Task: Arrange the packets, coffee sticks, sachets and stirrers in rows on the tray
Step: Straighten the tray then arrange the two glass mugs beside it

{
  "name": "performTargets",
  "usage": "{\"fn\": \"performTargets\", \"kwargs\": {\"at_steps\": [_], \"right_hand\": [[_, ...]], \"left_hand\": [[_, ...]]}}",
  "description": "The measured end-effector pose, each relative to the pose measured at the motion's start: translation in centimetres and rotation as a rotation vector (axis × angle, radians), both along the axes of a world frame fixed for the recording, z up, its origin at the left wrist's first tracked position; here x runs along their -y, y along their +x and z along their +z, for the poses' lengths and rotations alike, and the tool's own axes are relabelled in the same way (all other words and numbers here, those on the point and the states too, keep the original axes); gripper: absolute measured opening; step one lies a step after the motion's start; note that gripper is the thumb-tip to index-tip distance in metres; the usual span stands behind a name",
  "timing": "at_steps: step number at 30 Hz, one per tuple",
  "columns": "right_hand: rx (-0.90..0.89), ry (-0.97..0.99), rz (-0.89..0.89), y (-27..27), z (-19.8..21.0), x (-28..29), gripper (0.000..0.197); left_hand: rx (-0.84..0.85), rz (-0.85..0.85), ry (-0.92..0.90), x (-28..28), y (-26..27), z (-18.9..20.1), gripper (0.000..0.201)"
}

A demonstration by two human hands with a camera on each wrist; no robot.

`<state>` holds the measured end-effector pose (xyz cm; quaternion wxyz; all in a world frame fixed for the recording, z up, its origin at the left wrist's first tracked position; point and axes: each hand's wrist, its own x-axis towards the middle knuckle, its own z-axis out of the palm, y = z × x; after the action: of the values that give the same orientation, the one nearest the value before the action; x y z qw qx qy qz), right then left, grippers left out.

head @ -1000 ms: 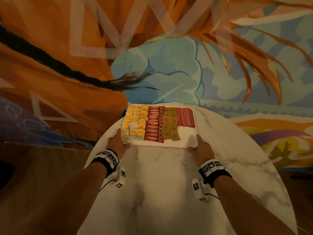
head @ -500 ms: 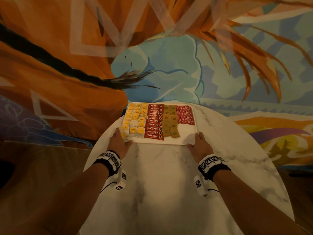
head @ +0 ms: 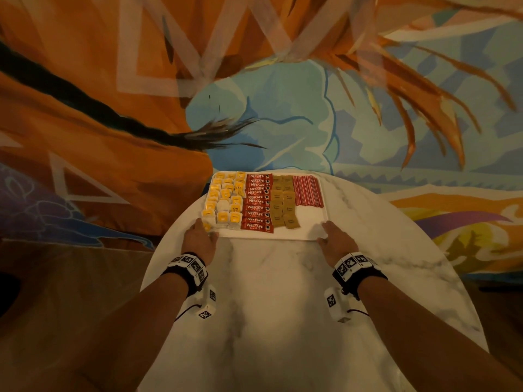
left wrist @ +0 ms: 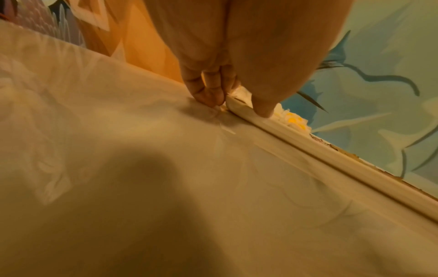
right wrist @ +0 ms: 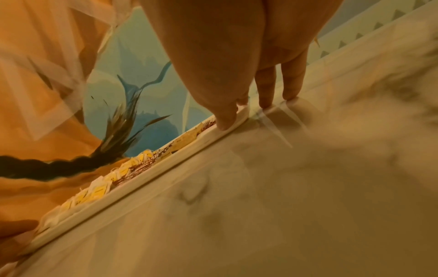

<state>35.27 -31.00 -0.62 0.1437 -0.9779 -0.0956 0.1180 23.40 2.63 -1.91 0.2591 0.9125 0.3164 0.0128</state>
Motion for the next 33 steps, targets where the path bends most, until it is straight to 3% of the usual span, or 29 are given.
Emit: {"fn": "performTargets", "kwargs": {"at_steps": [10,17,21,26,29,33], "right_hand": [[0.003,0.036,-0.047,-0.3,0.5,-0.3,0.057],[-0.119,0.094,0.038,-0.1,3.6,0.7,0.066],[-0.147,-0.033,0.178,-0.4,8.7,4.8,0.071],[-0.223,-0.126,0.404,-1.7,14.4,10.7,0.058],[-0.282,-0.254,0.570,-2.9,14.5,13.8,0.049],[-0.451,-0.364,0.744,-4.3,11.9,16.9,0.045]], "left_hand": [[-0.028,-0.003,-0.013,-0.7,0.6,0.1,0.065],[-0.039,0.029,-0.152,0.9,-0.1,1.6,0.083],[0.159,-0.149,-0.138,6.0,-2.3,3.5,0.050],[0.050,-0.494,-0.449,14.7,-4.4,4.9,0.030],[0.021,-0.601,-0.540,20.6,-5.0,5.3,0.031],[-0.029,-0.682,-0.579,26.9,-5.2,4.9,0.035]]}}
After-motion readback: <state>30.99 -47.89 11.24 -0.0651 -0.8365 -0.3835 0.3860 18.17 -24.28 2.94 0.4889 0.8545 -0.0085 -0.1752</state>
